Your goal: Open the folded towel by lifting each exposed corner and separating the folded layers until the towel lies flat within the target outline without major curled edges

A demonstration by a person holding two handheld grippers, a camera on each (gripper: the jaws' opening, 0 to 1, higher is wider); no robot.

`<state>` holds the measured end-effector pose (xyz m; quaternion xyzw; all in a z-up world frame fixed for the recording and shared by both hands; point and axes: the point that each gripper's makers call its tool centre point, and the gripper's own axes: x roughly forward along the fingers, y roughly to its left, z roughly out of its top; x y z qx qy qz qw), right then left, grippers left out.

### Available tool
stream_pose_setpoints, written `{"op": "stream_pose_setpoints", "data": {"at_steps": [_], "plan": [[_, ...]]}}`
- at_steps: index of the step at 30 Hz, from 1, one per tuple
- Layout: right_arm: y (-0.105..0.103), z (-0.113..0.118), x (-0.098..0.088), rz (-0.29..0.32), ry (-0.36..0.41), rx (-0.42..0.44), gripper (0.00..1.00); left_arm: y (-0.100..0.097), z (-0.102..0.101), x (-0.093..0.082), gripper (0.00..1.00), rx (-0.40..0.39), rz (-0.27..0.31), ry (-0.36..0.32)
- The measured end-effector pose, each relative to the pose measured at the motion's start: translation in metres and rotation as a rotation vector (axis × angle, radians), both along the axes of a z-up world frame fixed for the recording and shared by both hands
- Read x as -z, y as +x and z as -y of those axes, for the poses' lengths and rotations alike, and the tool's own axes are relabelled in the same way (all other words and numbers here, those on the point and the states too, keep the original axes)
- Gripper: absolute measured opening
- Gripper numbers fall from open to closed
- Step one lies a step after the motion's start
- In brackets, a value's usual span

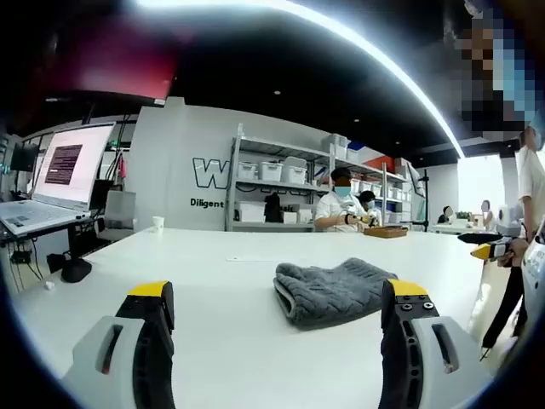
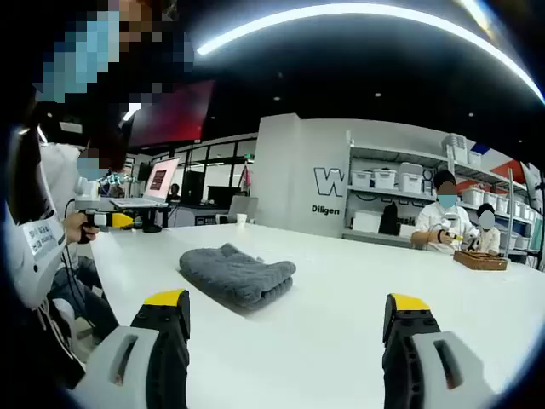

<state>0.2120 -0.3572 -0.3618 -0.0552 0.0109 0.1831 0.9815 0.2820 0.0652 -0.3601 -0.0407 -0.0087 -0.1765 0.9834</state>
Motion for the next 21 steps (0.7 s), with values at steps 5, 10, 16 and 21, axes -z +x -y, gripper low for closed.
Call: {"op": "stream_pose_setpoints", "data": {"at_steps": [5, 10, 16, 21], "plan": [[-0.0009, 0.0011, 0.0001, 0.001, 0.010, 0.001, 0.94, -0.0023, 0.0022, 0.0013, 0.99, 0.008, -0.003, 0.007], [-0.0028, 0.0069, -0.0032, 0.015, 0.012, 0.016, 0.93, -0.0027, 0.0018, 0.0021, 0.99, 0.006, -0.005, 0.006], [-0.0027, 0.0069, -0.0029, 0.013, 0.018, 0.014, 0.90, -0.0028, 0.0032, 0.0022, 0.99, 0.011, -0.006, 0.001], [-0.0017, 0.0072, -0.0033, 0.013, 0.028, 0.013, 0.88, -0.0048, 0.0012, 0.0022, 0.99, 0.009, -0.009, 0.003]]}}
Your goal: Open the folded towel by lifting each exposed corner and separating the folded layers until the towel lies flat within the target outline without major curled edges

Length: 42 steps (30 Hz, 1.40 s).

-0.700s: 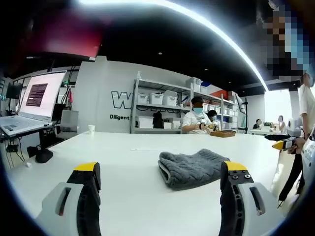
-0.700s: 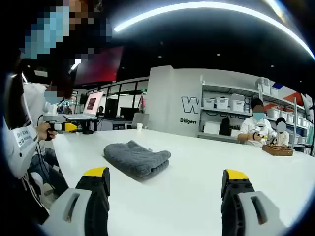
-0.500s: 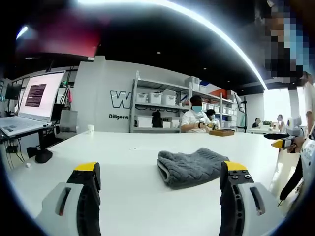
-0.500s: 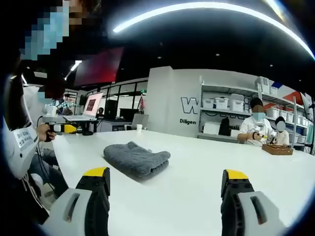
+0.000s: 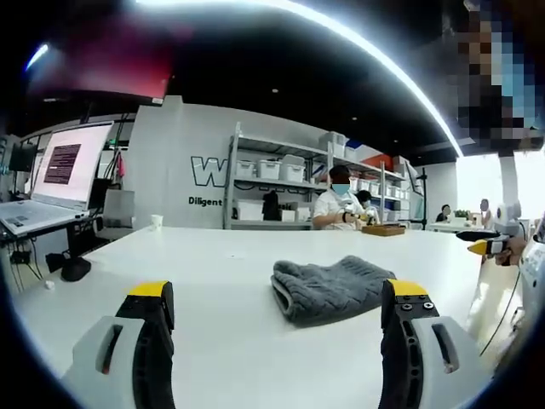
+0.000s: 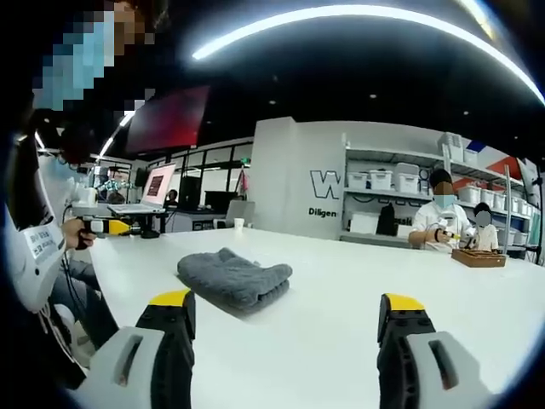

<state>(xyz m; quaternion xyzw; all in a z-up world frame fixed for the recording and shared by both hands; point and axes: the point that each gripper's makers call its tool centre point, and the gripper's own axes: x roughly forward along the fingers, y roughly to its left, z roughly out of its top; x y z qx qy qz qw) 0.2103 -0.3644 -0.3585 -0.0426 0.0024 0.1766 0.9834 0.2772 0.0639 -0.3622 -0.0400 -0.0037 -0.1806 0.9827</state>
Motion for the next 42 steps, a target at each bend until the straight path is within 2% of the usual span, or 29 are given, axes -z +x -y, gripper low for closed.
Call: {"op": "stream_pose_setpoints", "data": {"at_steps": [26, 34, 42], "plan": [[0.0017, 0.0060, -0.0013, 0.004, 0.028, 0.019, 0.79, 0.0060, -0.0040, 0.0023, 0.99, -0.006, -0.019, -0.057], [0.0023, 0.0049, -0.0015, 0.000, 0.020, 0.019, 0.79, 0.0067, -0.0019, 0.0062, 0.99, 0.001, -0.036, -0.033], [0.0043, 0.0016, -0.0043, 0.008, 0.012, 0.007, 0.78, 0.0068, -0.0020, 0.0028, 0.99, 0.002, -0.029, -0.024]]}}
